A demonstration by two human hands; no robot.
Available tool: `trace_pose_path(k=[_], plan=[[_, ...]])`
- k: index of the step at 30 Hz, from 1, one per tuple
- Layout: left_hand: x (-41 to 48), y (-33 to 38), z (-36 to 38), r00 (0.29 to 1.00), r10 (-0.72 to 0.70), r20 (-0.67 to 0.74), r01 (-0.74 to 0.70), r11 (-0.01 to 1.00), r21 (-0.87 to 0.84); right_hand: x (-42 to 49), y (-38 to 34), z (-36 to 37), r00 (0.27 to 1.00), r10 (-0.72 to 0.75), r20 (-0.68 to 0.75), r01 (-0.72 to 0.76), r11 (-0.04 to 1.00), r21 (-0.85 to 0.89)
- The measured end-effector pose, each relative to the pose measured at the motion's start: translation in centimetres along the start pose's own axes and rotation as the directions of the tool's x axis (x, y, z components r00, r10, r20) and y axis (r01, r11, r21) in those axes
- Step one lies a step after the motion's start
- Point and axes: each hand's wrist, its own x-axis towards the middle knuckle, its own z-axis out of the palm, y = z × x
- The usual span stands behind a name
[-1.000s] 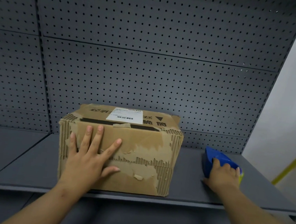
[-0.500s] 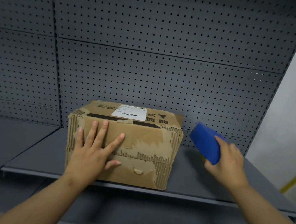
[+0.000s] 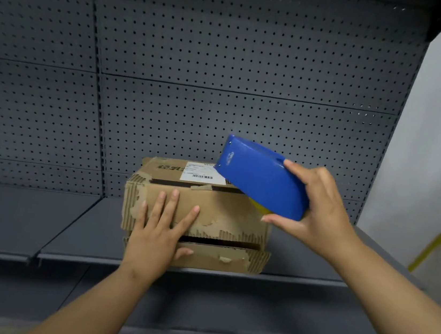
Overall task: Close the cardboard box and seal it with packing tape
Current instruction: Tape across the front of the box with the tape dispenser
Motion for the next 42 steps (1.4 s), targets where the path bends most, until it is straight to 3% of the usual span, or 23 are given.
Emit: trace_pose_path(k=[15,23,27,32,36,42], plan=[[-2.4,-2.6,-2.7,0.992,0.003,0.125,-0.001,1.000,-0.017,-0.6,-6.5,1.9,0.999,-0.023,0.027,0.025,0.999,-0.044],[-1.8,-2.9,-2.1,0.985,0.007,0.174,-0.010,1.000,0.014,2.2,-5.2,3.6,0.997,0.003,0.082,0.014,0.977,-0.212],[-1.6,-2.9,-1.0,0.995,-0.001,0.102,0.008,0.998,-0.068,4.2,-3.5,5.1,0.989,0.104,0.108,-0.072,0.961,-0.267],[-1.7,-3.1,0.8,1.000,-0.015,-0.006,0.015,0.998,-0.064,5.3,-1.6,7.2,0.931,0.247,0.268,-0.156,0.934,-0.322],[-1.0,-2.3,1.4,0.996,-0.001,-0.094,-0.005,0.998,-0.058,5.5,-1.1,8.2,0.916,0.221,0.335,-0.103,0.936,-0.336],[0.0,-1.7,2.0,0.989,-0.022,-0.148,0.015,0.999,-0.044,5.6,-0.8,7.9,0.858,0.113,0.501,0.090,0.928,-0.363]])
